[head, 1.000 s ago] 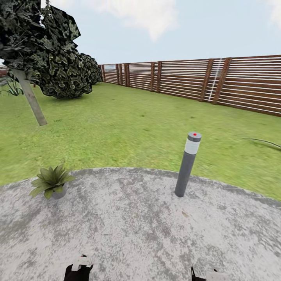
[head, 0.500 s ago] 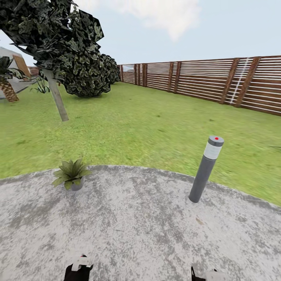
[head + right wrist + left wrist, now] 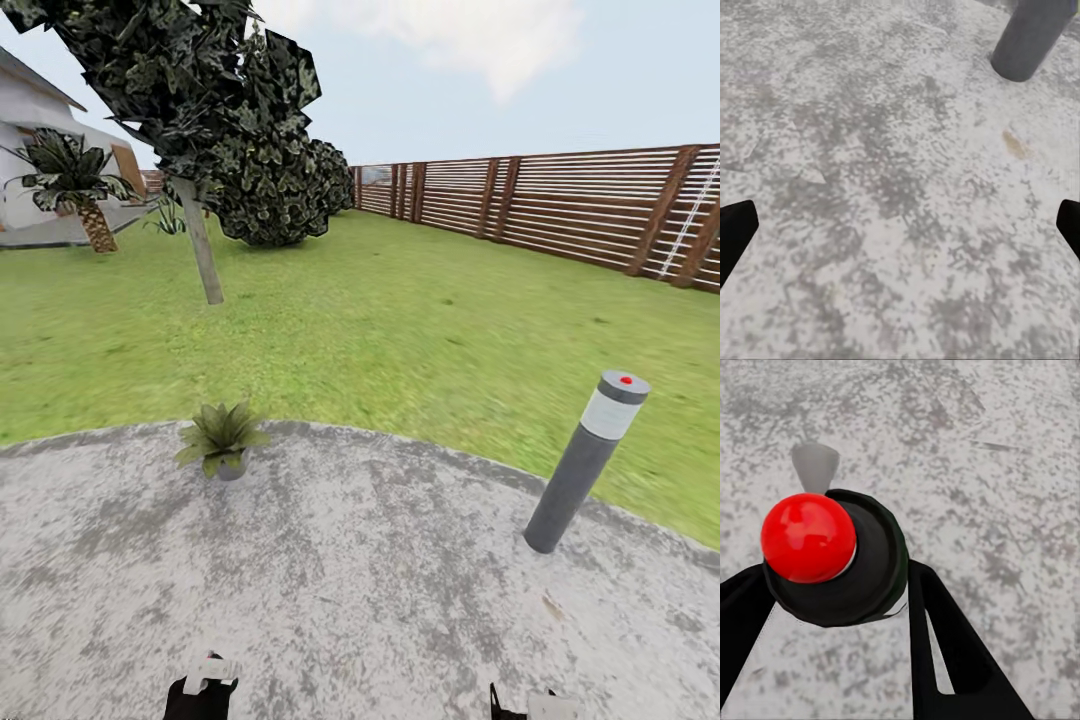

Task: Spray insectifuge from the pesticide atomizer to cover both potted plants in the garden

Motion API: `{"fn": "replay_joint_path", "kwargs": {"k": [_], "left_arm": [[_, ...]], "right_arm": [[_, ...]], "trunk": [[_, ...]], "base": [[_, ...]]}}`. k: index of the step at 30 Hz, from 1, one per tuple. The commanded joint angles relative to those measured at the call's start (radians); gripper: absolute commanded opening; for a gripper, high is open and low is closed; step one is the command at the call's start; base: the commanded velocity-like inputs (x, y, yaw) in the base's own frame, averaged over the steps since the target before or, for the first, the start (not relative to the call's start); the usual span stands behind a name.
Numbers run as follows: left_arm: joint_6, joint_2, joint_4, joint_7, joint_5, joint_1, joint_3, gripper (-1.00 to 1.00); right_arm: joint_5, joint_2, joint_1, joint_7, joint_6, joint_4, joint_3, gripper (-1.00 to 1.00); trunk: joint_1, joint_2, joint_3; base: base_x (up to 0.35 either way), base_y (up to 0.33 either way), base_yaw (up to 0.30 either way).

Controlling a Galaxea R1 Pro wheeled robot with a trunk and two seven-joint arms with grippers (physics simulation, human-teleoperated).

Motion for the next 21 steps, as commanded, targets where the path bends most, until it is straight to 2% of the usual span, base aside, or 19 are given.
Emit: {"fn": "replay_joint_path", "kwargs": {"k": [1,5,21], "left_arm": [[-0.003,0.000,0.001,-0.004,0.011,-0.001,-0.007,-1.00],[-0.002,0.000,0.001,-0.004,0.011,-0.001,-0.007,-1.00],[-0.003,0.000,0.001,-0.004,0.011,-0.001,-0.007,-1.00]], "right_arm": [[0.011,0.000,-0.001,-0.007,-0.002,0.001,-0.004,1.00],[0.011,0.000,-0.001,-0.007,-0.002,0.001,-0.004,1.00],[0.011,0.000,-0.001,-0.007,-0.002,0.001,-0.004,1.00]], "trunk": [[0.000,0.000,-0.001],[0.000,0.000,-0.001],[0.000,0.000,-0.001]], "base": [[0.296,-0.140,0.277],[0.298,-0.093,0.277],[0.328,-0.002,0.277]]}}
